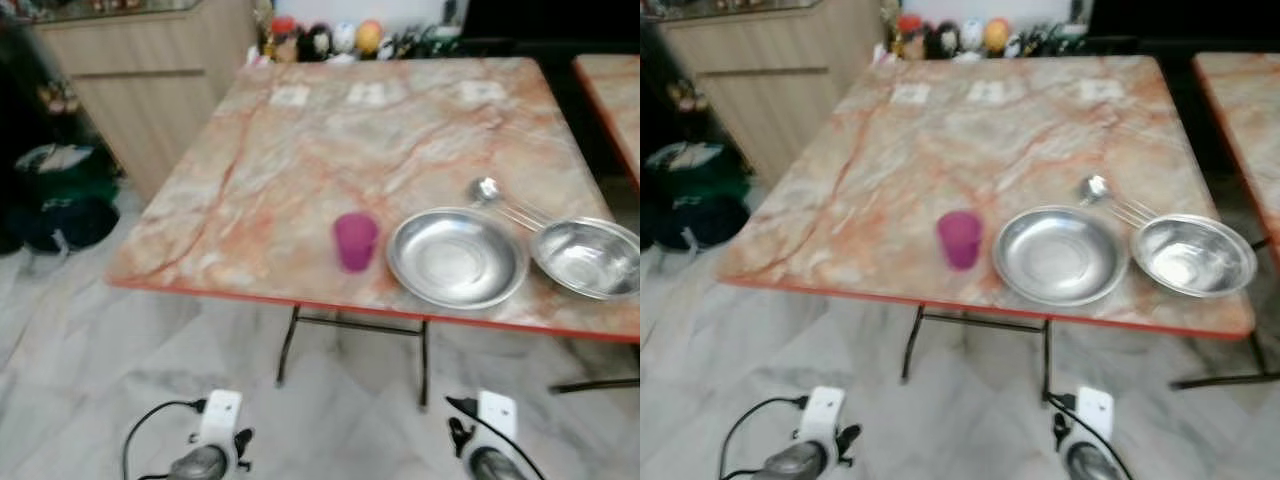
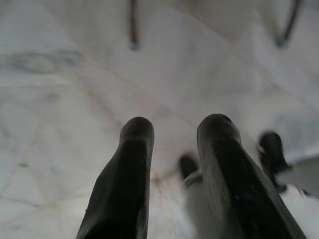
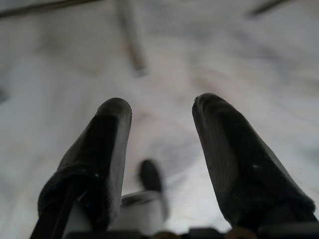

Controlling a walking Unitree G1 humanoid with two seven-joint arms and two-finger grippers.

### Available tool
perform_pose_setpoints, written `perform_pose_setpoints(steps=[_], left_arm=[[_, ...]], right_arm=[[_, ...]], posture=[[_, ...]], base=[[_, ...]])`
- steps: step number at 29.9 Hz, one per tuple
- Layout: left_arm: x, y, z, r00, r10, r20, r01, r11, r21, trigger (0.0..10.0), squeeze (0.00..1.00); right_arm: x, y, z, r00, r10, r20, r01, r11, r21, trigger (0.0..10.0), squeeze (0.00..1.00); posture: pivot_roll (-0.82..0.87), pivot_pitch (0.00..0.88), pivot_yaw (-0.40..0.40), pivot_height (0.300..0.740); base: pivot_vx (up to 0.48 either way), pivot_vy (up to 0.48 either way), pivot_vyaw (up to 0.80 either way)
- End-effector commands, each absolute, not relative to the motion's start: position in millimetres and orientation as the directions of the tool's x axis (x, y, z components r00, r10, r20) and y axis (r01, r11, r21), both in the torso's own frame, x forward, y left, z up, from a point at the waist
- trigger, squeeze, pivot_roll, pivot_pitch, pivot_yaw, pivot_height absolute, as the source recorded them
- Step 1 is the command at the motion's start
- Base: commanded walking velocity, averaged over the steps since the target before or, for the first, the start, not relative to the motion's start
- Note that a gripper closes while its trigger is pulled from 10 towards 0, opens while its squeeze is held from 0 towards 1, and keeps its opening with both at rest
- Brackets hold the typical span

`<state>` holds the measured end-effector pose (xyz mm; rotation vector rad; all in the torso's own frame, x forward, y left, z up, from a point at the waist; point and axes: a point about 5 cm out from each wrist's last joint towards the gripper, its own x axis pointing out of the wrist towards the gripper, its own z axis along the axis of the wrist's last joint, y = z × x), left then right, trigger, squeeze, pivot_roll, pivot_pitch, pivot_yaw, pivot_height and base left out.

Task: Setting the table

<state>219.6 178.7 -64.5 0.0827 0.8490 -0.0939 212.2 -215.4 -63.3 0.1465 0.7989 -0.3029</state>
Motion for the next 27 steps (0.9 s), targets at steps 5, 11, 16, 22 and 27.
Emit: perform_pose_setpoints(steps=[5,11,16,22,27], left_arm=[[203,191,-73,0.6,-0.03,-0.8,0.096,0.995,0.035,10.0,0.0],[202,191,-74,0.597,-0.029,-0.802,0.092,0.995,0.033,10.0,0.0],[200,192,-75,0.59,-0.023,-0.807,0.077,0.997,0.028,10.0,0.0],[199,192,-76,0.585,-0.015,-0.811,0.051,0.999,0.019,10.0,0.0],[199,192,-76,0.584,-0.018,-0.812,0.071,0.997,0.029,10.0,0.0]], right_arm=[[203,-203,-71,0.64,-0.173,-0.749,0.322,0.945,0.057,10.0,0.0],[204,-201,-71,0.65,-0.148,-0.746,0.291,0.955,0.064,10.0,0.0],[207,-198,-70,0.658,-0.129,-0.742,0.242,0.969,0.046,10.0,0.0],[210,-196,-68,0.671,-0.113,-0.733,0.204,0.978,0.036,10.0,0.0],[219,-197,-62,0.7,-0.096,-0.708,0.179,0.983,0.044,10.0,0.0]], posture=[[-0.08,0.094,0.073,0.74],[-0.08,0.094,0.073,0.74],[-0.09,0.094,0.072,0.74],[-0.09,0.097,0.068,0.74],[-0.1,0.099,0.066,0.74]], base=[[0.0,0.0,0.0],[0.0,0.0,0.0],[0.0,0.0,0.0],[0.0,0.08,0.0],[0.0,0.25,0.0]])
